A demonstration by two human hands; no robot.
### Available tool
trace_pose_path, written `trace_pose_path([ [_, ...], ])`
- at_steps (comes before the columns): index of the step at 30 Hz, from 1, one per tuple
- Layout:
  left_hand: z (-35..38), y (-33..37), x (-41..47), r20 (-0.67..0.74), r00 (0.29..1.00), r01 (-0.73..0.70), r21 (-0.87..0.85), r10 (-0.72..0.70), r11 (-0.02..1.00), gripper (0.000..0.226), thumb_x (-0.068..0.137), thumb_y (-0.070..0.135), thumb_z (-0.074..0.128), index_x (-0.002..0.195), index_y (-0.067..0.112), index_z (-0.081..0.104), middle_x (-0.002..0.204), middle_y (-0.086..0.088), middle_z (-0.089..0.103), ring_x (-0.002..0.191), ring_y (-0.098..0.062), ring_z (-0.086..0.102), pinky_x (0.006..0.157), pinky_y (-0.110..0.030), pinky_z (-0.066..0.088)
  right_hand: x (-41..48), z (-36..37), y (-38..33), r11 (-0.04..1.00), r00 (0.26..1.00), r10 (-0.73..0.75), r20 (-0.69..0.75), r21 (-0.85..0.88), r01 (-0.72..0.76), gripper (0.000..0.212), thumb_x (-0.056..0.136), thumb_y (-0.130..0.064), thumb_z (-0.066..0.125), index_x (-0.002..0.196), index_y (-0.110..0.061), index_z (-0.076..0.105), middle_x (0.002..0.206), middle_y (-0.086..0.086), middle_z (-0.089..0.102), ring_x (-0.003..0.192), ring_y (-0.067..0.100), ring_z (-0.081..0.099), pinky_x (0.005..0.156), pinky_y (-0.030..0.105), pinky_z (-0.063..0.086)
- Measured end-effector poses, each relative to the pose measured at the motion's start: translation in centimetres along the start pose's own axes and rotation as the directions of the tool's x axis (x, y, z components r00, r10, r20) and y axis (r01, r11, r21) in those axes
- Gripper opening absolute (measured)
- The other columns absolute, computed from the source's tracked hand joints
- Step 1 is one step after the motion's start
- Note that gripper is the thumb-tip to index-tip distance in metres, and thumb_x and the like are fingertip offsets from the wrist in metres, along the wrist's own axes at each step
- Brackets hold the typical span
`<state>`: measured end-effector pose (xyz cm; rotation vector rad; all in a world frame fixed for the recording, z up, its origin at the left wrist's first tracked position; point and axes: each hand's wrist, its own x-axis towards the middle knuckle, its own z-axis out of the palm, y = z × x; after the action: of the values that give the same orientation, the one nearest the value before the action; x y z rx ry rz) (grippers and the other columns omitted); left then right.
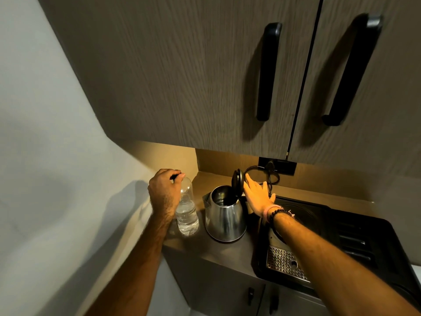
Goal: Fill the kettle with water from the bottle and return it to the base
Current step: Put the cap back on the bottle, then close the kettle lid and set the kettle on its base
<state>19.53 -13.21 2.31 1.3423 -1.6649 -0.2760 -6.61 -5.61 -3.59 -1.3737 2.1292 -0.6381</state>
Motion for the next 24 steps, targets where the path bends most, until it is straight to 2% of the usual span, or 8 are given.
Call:
trace_pose_path([
  [3, 0.1, -0.2, -0.4, 0.028, 1.000, 0.011, 0.015, -0.011, 1.000, 0.030, 0.090, 0.028, 0.070, 0.116, 0.013, 0.069, 0.112, -0.006, 0.073, 0.101, -0.025, 0.069, 0.087, -0.042, 0.056, 0.1, -0.1, 0.1, 1.000, 1.000, 0.006, 0.024, -0.009, -0.006, 0.081, 0.082, -0.080, 0.011, 0.152, -0.041, -0.003, 0.165, 0.003, 0.012, 0.148, 0.040, -0.011, 0.109, 0.072, -0.009],
  [6, 0.1, -0.2, -0.8, 0.038, 0.999, 0.010, 0.031, -0.011, 0.999, 0.030, 0.093, 0.025, 0.066, 0.121, 0.014, 0.066, 0.115, -0.007, 0.072, 0.104, -0.029, 0.068, 0.089, -0.045, 0.055, 0.0, -0.3, -0.3, 1.000, 0.999, 0.026, 0.043, -0.010, -0.026, 0.087, 0.077, -0.084, 0.011, 0.152, -0.040, 0.002, 0.162, 0.005, 0.022, 0.149, 0.040, -0.002, 0.109, 0.072, -0.006],
  [9, -0.1, -0.1, -1.0, 0.065, 0.998, 0.013, 0.038, -0.015, 0.999, 0.030, 0.095, 0.024, 0.063, 0.123, 0.014, 0.065, 0.117, -0.008, 0.071, 0.107, -0.031, 0.067, 0.090, -0.044, 0.053, -0.1, -0.5, -1.5, 0.999, 1.000, 0.022, 0.002, -0.043, -0.022, 0.091, 0.075, -0.085, 0.012, 0.153, -0.037, 0.011, 0.157, 0.007, 0.035, 0.145, 0.037, 0.024, 0.112, 0.070, 0.008],
  [12, -0.5, 0.2, -1.6, 0.080, 0.997, 0.010, 0.066, -0.015, 0.998, 0.043, 0.096, 0.027, 0.061, 0.136, 0.011, 0.055, 0.136, -0.010, 0.060, 0.125, -0.031, 0.055, 0.100, -0.044, 0.046, -0.3, -0.1, -2.8, 0.997, 1.000, 0.019, -0.011, -0.071, -0.020, 0.098, 0.073, -0.089, 0.019, 0.153, -0.033, 0.012, 0.155, 0.010, 0.036, 0.138, 0.039, 0.036, 0.111, 0.064, 0.024],
  [16, -0.3, 1.7, -4.0, 0.057, 0.955, -0.295, 0.146, 0.290, 0.944, 0.042, 0.101, 0.021, 0.048, 0.139, 0.004, 0.050, 0.148, -0.015, 0.046, 0.140, -0.030, 0.038, 0.111, -0.040, 0.032, -0.5, 1.0, -3.7, 0.986, 1.000, 0.013, -0.009, -0.164, -0.014, 0.100, 0.073, -0.088, 0.026, 0.154, -0.031, 0.009, 0.153, 0.015, 0.035, 0.137, 0.041, 0.034, 0.108, 0.061, 0.031],
  [19, 1.7, 3.0, -6.0, 0.309, 0.856, -0.471, 0.138, 0.414, 0.871, 0.048, 0.103, 0.022, 0.039, 0.145, 0.000, 0.039, 0.153, -0.017, 0.038, 0.144, -0.029, 0.032, 0.117, -0.036, 0.025, -0.6, 0.9, -3.0, 0.984, 1.000, 0.001, -0.018, -0.178, -0.004, 0.095, 0.078, -0.086, 0.022, 0.154, -0.030, 0.010, 0.155, 0.015, 0.033, 0.141, 0.039, 0.030, 0.110, 0.062, 0.027],
  [22, 4.4, 2.4, -7.2, 0.575, 0.777, -0.414, 0.158, 0.258, 0.896, 0.066, 0.103, 0.038, 0.035, 0.154, 0.004, 0.009, 0.163, -0.012, 0.008, 0.151, -0.023, 0.004, 0.118, -0.031, 0.005, -0.5, 0.3, -2.0, 0.985, 0.999, -0.037, -0.016, -0.171, 0.034, 0.089, 0.081, -0.082, 0.020, 0.153, -0.030, 0.015, 0.155, 0.012, 0.036, 0.141, 0.035, 0.032, 0.110, 0.061, 0.027],
  [24, 5.8, 1.4, -7.6, 0.683, 0.715, -0.413, 0.239, 0.150, 0.879, 0.077, 0.101, 0.051, 0.031, 0.154, 0.007, -0.005, 0.164, -0.010, -0.008, 0.150, -0.021, -0.009, 0.118, -0.033, 0.001, -0.6, -0.1, -1.5, 0.982, 0.998, -0.070, -0.003, -0.176, 0.069, 0.086, 0.084, -0.079, 0.024, 0.152, -0.028, 0.020, 0.153, 0.010, 0.039, 0.140, 0.033, 0.035, 0.111, 0.059, 0.030],
])
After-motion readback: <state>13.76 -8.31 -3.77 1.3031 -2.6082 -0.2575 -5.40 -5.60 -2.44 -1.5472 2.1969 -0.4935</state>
